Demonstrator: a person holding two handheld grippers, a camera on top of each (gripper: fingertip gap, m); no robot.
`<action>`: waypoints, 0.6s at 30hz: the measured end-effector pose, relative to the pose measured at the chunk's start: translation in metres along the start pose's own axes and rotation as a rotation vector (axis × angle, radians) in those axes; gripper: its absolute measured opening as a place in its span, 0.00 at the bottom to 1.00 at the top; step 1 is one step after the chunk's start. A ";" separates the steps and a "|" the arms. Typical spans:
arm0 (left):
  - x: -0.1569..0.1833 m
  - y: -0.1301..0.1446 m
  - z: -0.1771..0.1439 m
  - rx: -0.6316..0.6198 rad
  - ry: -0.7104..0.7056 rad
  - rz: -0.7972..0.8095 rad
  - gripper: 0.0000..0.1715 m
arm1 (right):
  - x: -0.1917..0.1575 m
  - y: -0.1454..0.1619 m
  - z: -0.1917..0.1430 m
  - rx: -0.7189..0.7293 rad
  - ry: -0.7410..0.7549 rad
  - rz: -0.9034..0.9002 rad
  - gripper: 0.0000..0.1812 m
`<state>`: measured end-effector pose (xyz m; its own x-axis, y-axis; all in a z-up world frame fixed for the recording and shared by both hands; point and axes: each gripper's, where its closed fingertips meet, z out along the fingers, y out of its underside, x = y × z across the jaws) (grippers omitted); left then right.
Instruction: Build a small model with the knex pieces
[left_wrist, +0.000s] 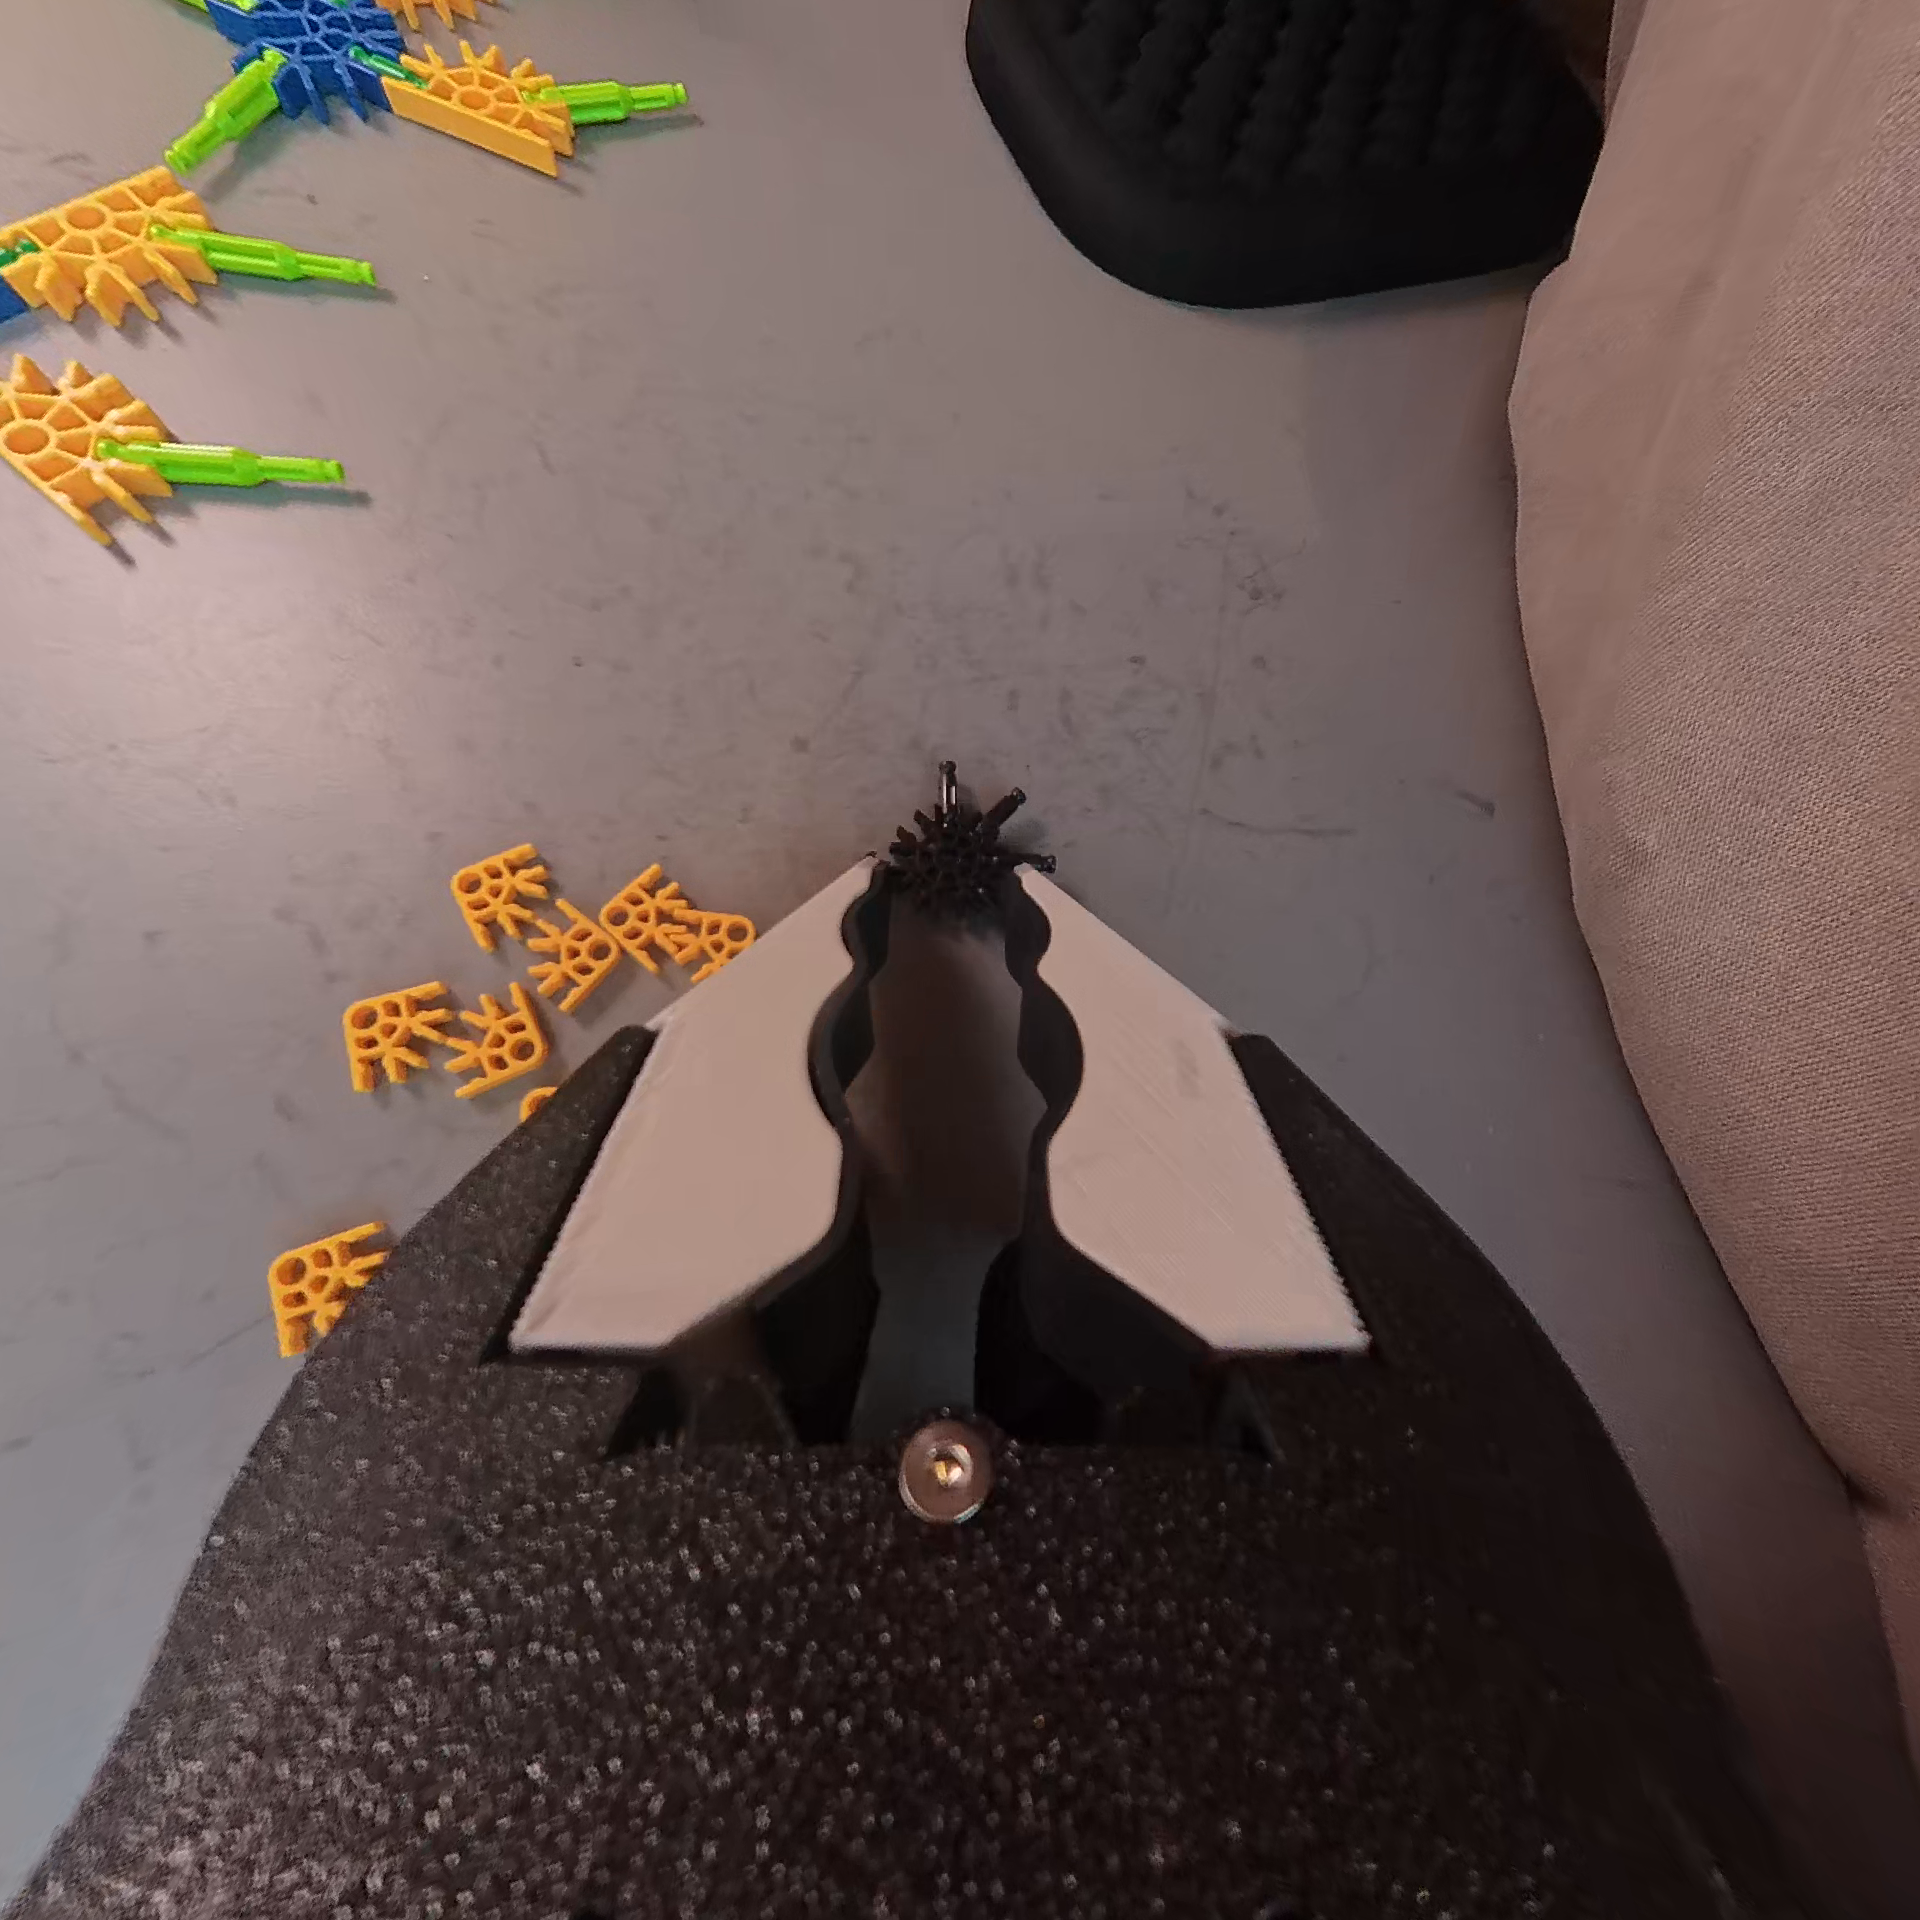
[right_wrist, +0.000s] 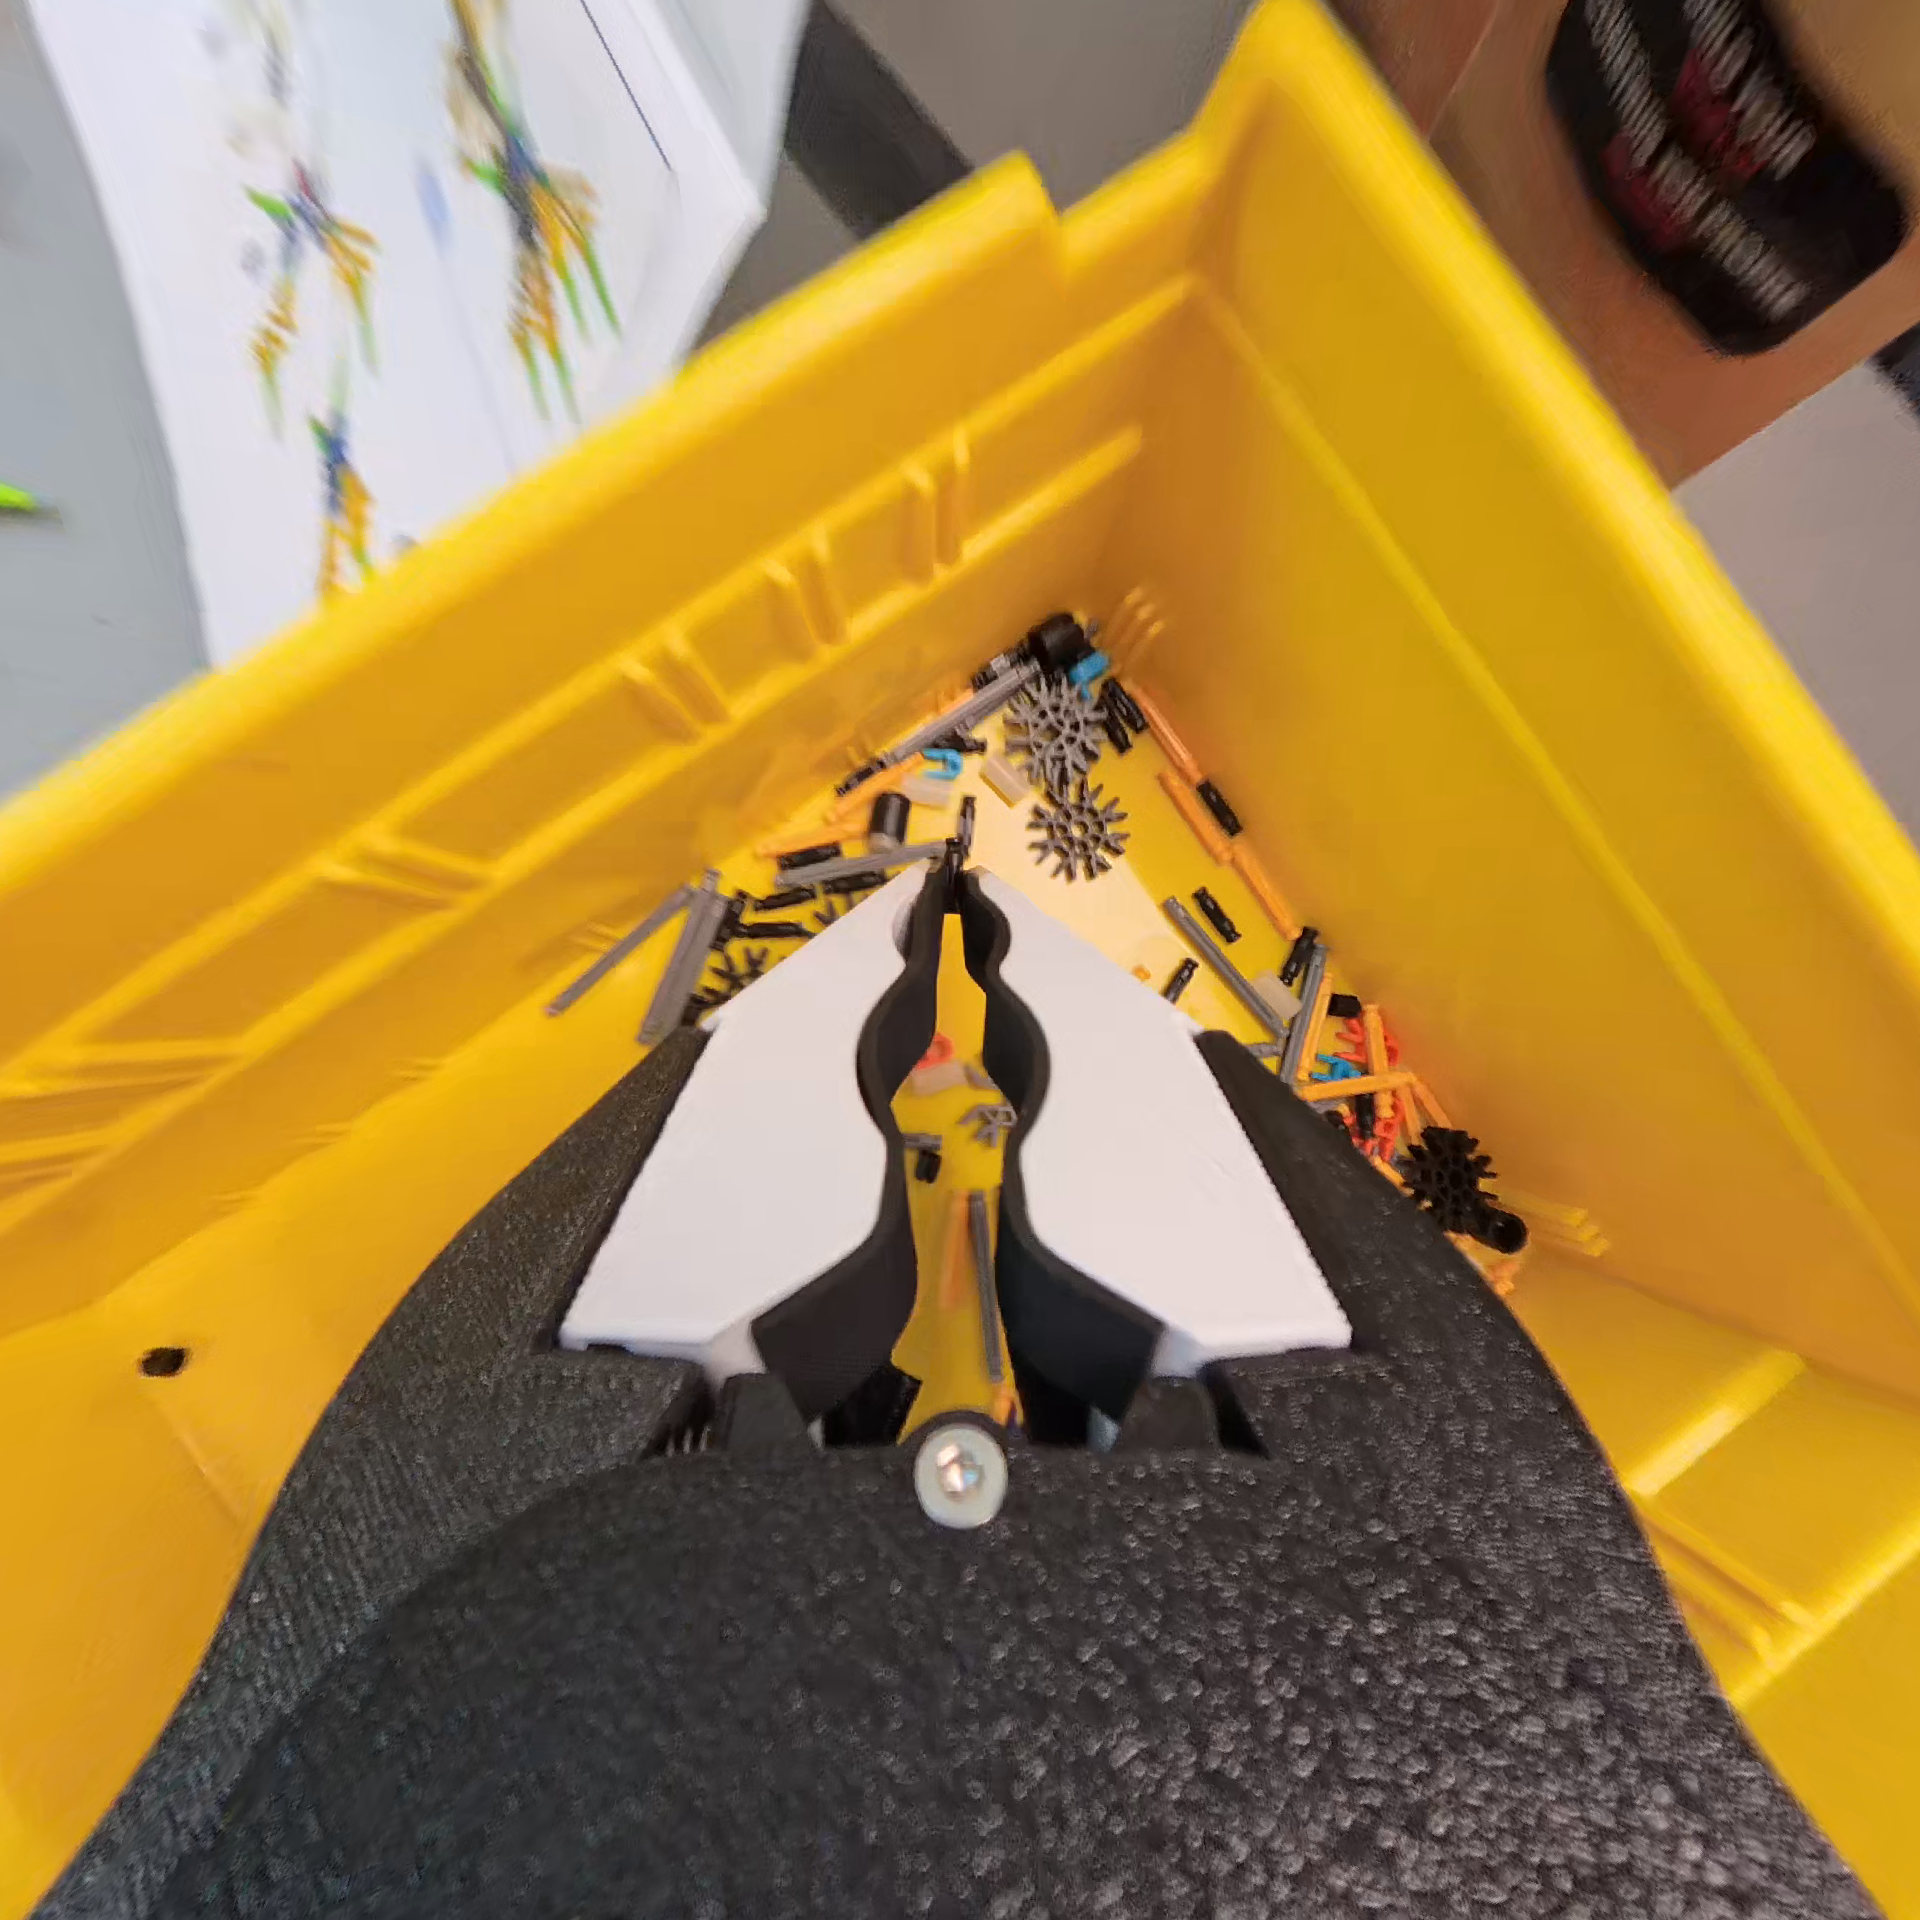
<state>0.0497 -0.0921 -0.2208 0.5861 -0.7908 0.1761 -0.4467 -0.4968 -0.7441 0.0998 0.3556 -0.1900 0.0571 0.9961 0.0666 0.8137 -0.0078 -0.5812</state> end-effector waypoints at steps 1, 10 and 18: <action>0.001 0.000 0.000 -0.001 0.008 0.006 0.13 | -0.008 -0.015 -0.017 0.069 0.006 -0.006 0.00; 0.004 -0.001 0.004 -0.014 0.038 0.096 0.13 | -0.259 -0.078 -0.108 0.303 -0.262 -0.383 0.00; 0.010 0.002 0.004 -0.029 0.043 0.166 0.13 | -0.421 -0.022 -0.035 0.175 -0.603 -0.561 0.00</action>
<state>0.0574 -0.0998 -0.2231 0.4737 -0.8770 0.0802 -0.5548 -0.3679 -0.7462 0.0779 -0.0671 -0.1764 -0.6885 0.7245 -0.0331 0.5251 0.4665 -0.7118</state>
